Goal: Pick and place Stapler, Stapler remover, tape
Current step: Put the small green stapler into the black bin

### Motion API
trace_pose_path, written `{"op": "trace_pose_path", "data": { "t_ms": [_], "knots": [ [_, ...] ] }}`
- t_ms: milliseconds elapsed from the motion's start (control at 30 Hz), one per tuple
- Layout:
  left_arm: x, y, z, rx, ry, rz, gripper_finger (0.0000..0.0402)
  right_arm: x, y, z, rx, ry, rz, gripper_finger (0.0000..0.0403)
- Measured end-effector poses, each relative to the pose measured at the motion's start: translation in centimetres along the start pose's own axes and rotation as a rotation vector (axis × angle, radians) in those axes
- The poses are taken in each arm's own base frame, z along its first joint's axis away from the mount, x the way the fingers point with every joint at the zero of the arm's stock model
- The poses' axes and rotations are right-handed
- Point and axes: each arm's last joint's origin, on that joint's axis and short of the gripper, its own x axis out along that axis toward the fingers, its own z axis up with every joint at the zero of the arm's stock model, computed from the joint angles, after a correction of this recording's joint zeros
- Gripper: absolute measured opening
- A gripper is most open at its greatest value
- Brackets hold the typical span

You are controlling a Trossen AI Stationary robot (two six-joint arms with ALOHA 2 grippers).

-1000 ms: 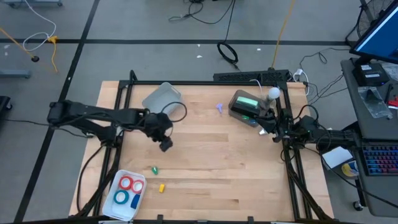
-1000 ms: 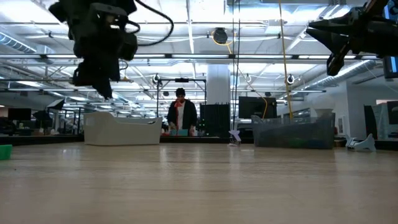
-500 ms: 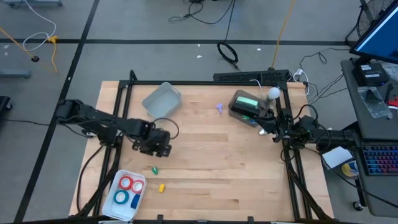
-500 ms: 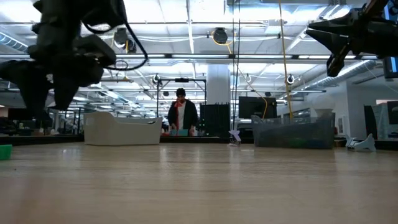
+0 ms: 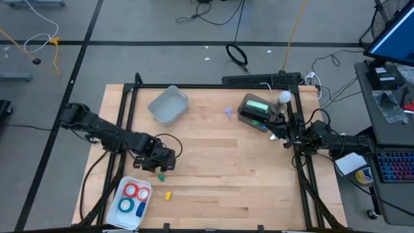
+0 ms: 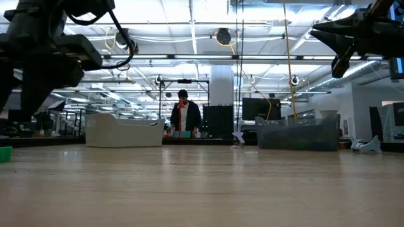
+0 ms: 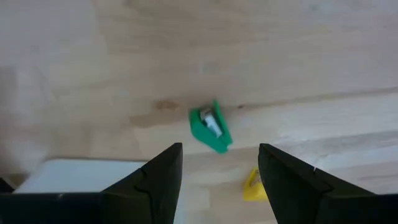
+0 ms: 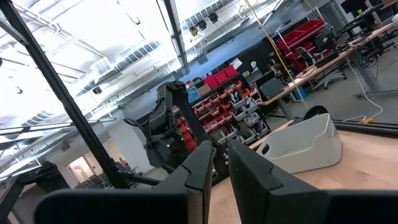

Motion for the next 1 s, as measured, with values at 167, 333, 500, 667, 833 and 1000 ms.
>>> {"op": "trace_pose_path", "data": {
  "t_ms": [167, 333, 500, 667, 833, 1000],
  "knots": [
    [1.4, -0.2, -0.1, -0.017, 0.027, 0.065, 0.0209, 0.0, 0.0, 0.0, 0.000, -0.001, 0.001, 0.0043],
    [2.9, -1.1, 0.0, -0.003, 0.056, 0.073, 0.0209, 0.0, 0.0, 0.1, 0.000, -0.003, 0.003, 0.0043],
    [4.2, -1.3, 0.3, -0.018, 0.055, 0.125, 0.0209, 0.0, 0.1, 0.1, 0.003, -0.007, 0.007, 0.0043],
    [5.1, -1.6, 0.4, 0.015, 0.057, 0.135, 0.0209, 0.0, 0.1, 0.1, 0.004, -0.006, 0.008, 0.0043],
    [5.1, -1.9, 0.4, 0.038, 0.042, 0.101, 0.0209, 0.0, 0.1, 0.1, 0.004, -0.007, 0.008, 0.0043],
    [5.1, -1.9, 0.5, 0.038, 0.028, 0.100, 0.0209, 0.0, 0.1, 0.1, 0.004, -0.007, 0.008, 0.0043]
  ]
}}
